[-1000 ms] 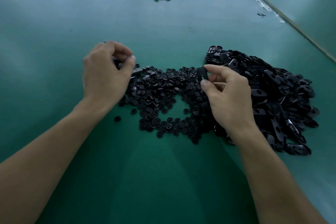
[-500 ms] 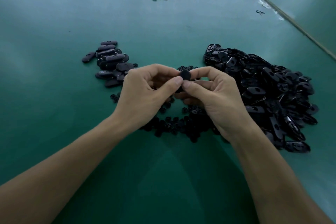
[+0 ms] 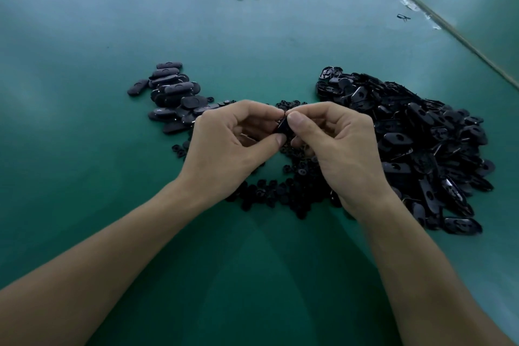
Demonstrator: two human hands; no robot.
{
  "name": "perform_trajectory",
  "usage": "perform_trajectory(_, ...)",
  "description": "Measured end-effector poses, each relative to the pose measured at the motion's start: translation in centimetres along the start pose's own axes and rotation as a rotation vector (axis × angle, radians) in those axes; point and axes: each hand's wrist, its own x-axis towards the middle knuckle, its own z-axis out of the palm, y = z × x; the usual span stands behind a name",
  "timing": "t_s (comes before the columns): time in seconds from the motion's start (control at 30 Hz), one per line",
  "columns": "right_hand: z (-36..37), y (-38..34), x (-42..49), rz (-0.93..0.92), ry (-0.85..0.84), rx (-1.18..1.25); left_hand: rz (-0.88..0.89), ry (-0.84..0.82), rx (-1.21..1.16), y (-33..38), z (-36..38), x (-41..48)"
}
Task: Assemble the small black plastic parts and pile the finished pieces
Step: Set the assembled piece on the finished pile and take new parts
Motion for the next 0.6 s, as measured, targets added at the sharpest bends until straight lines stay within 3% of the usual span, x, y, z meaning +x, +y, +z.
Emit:
perform_trajectory(0.3, 0.2, -0.1, 0.0, -0.048, 0.039, -0.04, 0.039, 0.057, 0.125, -0.4, -0.1, 0.3)
perform_trajectory(0.43, -0.2, 0.3, -0.3, -0.134, 0.094, -0.519, -0.005, 0.199, 0.096, -0.7, -0.4, 0.6)
perform_trajectory(0.6, -0.4, 0.5, -0.6, -0.092, -0.014, -0.897, -0.031, 0.262, 0.045, -1.0, -0.6, 0.6)
